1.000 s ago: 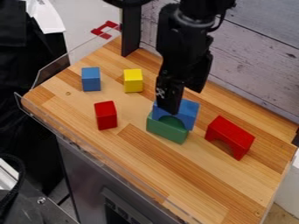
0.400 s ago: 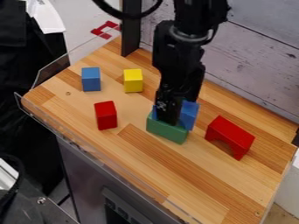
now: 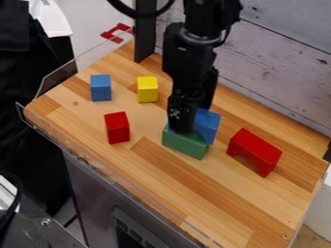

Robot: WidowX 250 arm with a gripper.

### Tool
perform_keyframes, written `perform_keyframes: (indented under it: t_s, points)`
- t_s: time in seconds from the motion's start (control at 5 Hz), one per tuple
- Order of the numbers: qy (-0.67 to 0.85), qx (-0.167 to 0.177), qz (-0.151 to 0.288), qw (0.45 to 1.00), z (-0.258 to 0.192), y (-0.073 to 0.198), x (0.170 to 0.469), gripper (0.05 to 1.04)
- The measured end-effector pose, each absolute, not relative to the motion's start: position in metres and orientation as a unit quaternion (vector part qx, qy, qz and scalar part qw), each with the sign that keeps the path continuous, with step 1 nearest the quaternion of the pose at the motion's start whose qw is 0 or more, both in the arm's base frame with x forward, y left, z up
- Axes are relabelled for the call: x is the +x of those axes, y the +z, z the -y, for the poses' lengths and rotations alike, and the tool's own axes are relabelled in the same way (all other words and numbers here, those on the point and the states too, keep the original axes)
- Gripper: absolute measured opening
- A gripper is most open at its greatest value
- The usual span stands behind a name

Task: Moves the blue arch to the middle of the table

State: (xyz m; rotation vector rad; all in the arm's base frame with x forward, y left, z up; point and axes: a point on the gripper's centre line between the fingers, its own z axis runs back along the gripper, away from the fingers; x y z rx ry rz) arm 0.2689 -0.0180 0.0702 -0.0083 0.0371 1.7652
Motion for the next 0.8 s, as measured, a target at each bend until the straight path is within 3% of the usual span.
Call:
perform_keyframes:
  t_s: [0.6,0.8]
  points:
    - [0.799,0.016,-0.034,0.600,0.013,0.054,0.275,1.000]
    - [0.802,0.018,-0.044,0.595,0.016,0.050,0.274,0.960]
